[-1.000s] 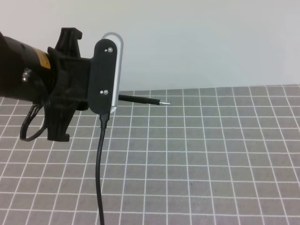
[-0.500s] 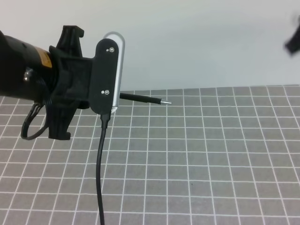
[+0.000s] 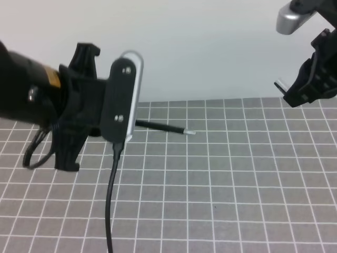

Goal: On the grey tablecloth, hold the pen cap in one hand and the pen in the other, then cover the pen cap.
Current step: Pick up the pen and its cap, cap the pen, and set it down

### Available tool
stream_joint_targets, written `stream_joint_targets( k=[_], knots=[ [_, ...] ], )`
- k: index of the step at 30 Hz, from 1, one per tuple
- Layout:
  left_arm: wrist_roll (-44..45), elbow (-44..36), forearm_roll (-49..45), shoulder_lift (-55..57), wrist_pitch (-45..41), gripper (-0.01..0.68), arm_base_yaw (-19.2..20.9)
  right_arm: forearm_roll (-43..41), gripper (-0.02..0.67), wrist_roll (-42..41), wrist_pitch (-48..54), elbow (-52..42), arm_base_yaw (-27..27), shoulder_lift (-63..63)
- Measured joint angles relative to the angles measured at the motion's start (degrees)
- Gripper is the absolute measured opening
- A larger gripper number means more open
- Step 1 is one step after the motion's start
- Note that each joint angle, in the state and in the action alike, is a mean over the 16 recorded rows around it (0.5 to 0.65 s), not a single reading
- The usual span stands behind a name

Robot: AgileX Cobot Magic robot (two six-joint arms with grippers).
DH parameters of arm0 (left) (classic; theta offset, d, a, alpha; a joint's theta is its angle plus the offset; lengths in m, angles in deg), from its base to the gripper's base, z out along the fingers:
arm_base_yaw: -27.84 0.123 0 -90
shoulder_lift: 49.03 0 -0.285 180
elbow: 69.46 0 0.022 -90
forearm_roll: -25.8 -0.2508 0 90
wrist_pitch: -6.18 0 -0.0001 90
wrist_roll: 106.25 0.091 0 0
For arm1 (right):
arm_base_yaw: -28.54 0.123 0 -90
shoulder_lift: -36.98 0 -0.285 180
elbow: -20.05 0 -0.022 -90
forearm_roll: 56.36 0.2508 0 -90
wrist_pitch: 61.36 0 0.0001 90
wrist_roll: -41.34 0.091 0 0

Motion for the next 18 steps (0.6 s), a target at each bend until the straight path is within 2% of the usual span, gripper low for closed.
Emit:
stream_joint_targets(
  k=[11, 18],
  knots=[
    [2.58, -11.40, -2.13, -4.56, 9.42, 0.001, -4.84, 2.22, 0.093, -2.38, -0.21, -7.48, -0.02, -0.12],
    [-0.15, -15.12, -5.03, -5.50, 12.88, 0.001, -7.03, 5.32, 0.093, -5.99, -0.37, -14.97, -0.02, -1.35]
  ],
)
